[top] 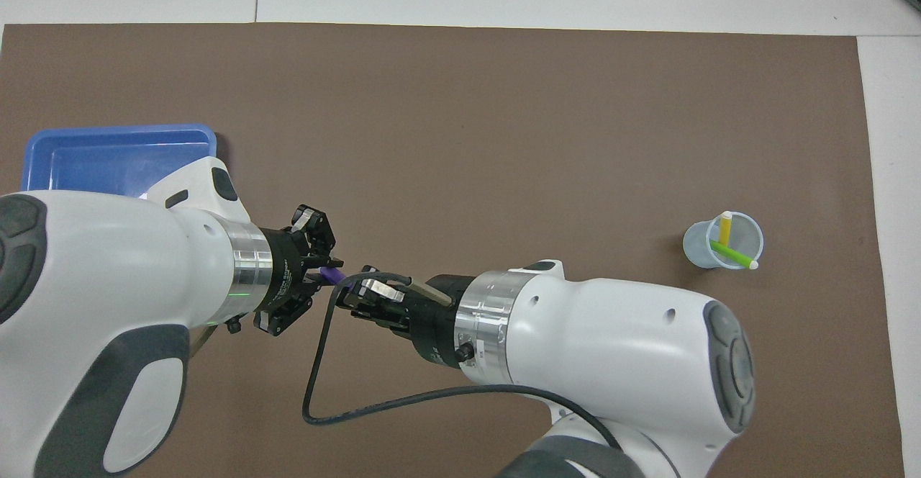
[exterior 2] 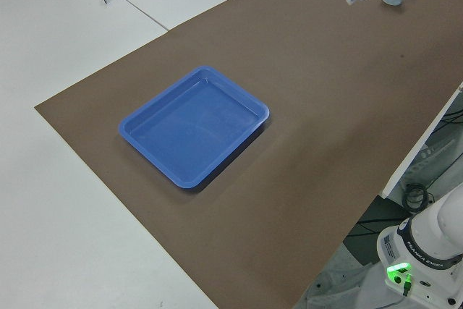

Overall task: Right arm passes pens to left for tray arrangement
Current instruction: 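Grasp the purple pen with the left gripper beside the right gripper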

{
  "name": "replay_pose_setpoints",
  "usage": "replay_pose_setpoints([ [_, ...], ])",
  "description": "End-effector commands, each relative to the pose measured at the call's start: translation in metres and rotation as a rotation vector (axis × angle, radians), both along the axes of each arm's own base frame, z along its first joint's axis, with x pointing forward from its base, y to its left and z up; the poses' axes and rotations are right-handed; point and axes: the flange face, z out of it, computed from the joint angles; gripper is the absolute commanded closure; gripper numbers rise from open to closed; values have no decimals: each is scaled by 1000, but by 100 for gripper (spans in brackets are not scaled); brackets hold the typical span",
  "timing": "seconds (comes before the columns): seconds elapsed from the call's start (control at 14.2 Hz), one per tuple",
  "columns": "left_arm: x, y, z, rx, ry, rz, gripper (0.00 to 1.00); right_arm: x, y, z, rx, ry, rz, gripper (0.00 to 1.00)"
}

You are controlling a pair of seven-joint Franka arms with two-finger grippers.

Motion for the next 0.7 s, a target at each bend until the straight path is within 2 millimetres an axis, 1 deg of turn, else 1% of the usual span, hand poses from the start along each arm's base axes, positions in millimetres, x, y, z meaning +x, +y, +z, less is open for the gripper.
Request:
replay_pose_setpoints([
  [0.0, -3, -1, 5, -12, 1, 8, 90, -3, -2, 1, 9, 22, 4, 61],
  [0.07, -3, -1, 5, -12, 0, 7, 90, -3, -2, 1, 8, 21, 6, 1],
  [0.21, -3, -1, 4, -11, 2, 6, 94, -3, -2, 1, 3, 18, 9, 0],
  [0.35, -3, -1, 4, -11, 1, 5, 94, -3, -3, -1, -10, 19, 25, 0],
  [0.42, -3, -1, 4, -11, 1, 5, 94, 0, -8, -2, -33, 20, 40, 0],
  [0.49, -3, -1, 4, -11, 1, 5, 94, 5, -15, -4, -73, 8, 52, 0],
  [0.63, -3, 0, 5, -10, -2, 0, 94, 4, -18, -6, -191, -46, 111, 0],
])
